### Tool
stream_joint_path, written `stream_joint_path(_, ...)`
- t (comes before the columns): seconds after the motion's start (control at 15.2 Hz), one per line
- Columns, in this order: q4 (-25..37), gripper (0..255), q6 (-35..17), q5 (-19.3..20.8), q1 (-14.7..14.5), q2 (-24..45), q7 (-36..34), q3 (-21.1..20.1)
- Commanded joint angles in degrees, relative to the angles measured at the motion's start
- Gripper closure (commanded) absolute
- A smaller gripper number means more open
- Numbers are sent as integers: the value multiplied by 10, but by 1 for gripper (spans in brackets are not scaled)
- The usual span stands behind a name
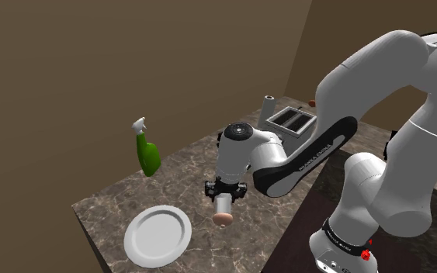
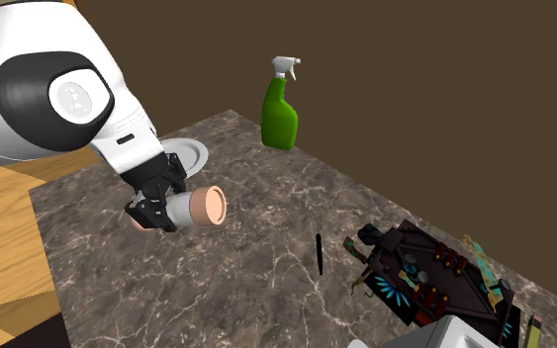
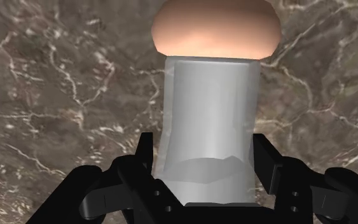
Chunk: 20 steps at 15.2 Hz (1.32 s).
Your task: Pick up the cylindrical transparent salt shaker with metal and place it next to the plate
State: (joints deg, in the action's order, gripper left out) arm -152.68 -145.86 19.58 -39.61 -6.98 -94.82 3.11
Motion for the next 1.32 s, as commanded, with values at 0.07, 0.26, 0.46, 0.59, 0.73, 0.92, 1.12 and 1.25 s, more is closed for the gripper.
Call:
stream_joint_path(0.07, 0, 255, 0, 0, 0, 0, 0, 0)
stream_joint_path(0.26, 0, 0, 0, 0, 0, 0, 0, 0)
stream_joint_path(0.46, 0, 0, 0, 0, 0, 0, 0, 0)
stream_joint_path(0.59, 7, 0, 45, -18, -8, -38, 11, -4)
stream_joint_path(0.73, 17, 0, 86, -31, -14, -69, 19, -7)
stream_joint_path(0.92, 17, 0, 86, -31, -14, -69, 19, -7)
stream_joint_path(1.12, 17, 0, 86, -31, -14, -69, 19, -7)
stream_joint_path(1.25, 17, 0, 86, -31, -14, -69, 19, -7)
